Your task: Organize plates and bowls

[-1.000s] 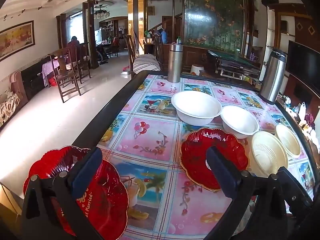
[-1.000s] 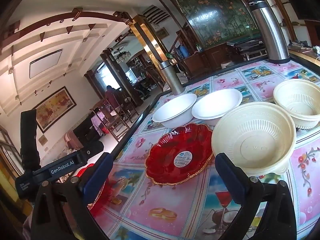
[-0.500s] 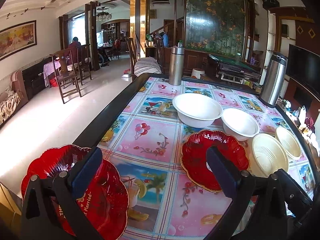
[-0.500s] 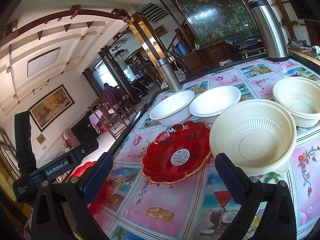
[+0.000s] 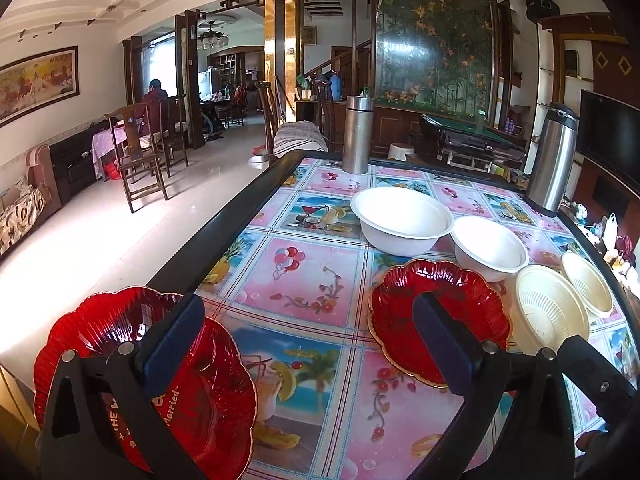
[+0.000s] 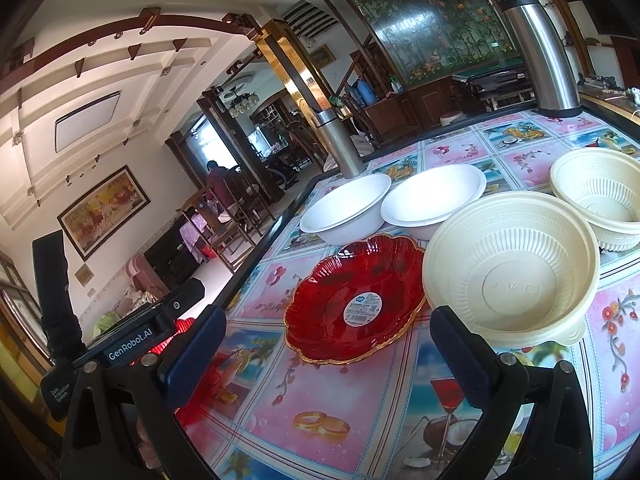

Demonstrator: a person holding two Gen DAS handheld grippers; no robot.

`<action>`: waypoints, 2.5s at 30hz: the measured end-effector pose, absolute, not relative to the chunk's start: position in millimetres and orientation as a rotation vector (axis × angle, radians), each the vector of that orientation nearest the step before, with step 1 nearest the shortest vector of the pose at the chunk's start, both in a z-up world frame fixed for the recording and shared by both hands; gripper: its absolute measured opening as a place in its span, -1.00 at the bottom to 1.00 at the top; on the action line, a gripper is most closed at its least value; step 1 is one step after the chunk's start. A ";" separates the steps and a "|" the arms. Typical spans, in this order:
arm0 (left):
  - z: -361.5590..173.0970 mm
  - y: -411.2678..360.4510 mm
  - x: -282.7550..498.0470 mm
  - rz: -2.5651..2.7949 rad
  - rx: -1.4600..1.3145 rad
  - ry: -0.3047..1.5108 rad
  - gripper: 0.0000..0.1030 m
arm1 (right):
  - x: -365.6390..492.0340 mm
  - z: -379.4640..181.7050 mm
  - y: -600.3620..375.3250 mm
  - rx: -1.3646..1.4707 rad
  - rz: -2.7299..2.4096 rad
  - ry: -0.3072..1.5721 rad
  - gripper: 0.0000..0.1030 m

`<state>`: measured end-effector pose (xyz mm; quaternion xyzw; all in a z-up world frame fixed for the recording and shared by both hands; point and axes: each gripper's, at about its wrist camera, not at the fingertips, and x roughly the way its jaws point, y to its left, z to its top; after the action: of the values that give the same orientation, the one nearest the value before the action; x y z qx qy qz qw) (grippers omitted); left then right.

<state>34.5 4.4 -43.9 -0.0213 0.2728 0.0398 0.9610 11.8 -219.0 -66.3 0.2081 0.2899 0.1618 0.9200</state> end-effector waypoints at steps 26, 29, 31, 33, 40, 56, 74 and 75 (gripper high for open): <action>-76.3 -8.0 45.8 0.081 -0.013 0.584 1.00 | 14.9 -68.8 -224.4 0.547 0.452 0.614 0.99; -77.3 -8.4 46.4 0.080 -0.010 0.587 1.00 | 16.3 -70.4 -222.1 0.563 0.468 0.628 0.99; -77.3 -8.2 46.6 0.077 -0.011 0.588 1.00 | 17.3 -71.8 -221.3 0.569 0.471 0.637 0.99; -78.2 -9.1 47.3 0.077 -0.008 0.593 1.00 | 16.7 -71.8 -221.2 0.580 0.477 0.641 0.99; -79.1 -9.1 47.6 0.076 -0.007 0.595 1.00 | 19.3 -73.7 -221.8 0.589 0.479 0.655 0.99; -81.3 -9.3 47.9 0.072 -0.008 0.604 1.00 | 24.2 -80.6 -221.7 0.609 0.474 0.680 0.99; -64.3 5.3 140.2 -0.040 -0.189 1.125 1.00 | 44.8 -106.4 -257.3 0.991 0.509 0.711 0.99; -66.4 7.2 145.7 -0.046 -0.197 1.147 1.00 | 46.8 -108.2 -257.3 1.009 0.508 0.717 0.99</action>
<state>145.7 7.2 -66.4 -0.0932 0.5416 -0.0217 0.8352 46.8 -257.3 -108.2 0.4677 0.3324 0.2353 0.7845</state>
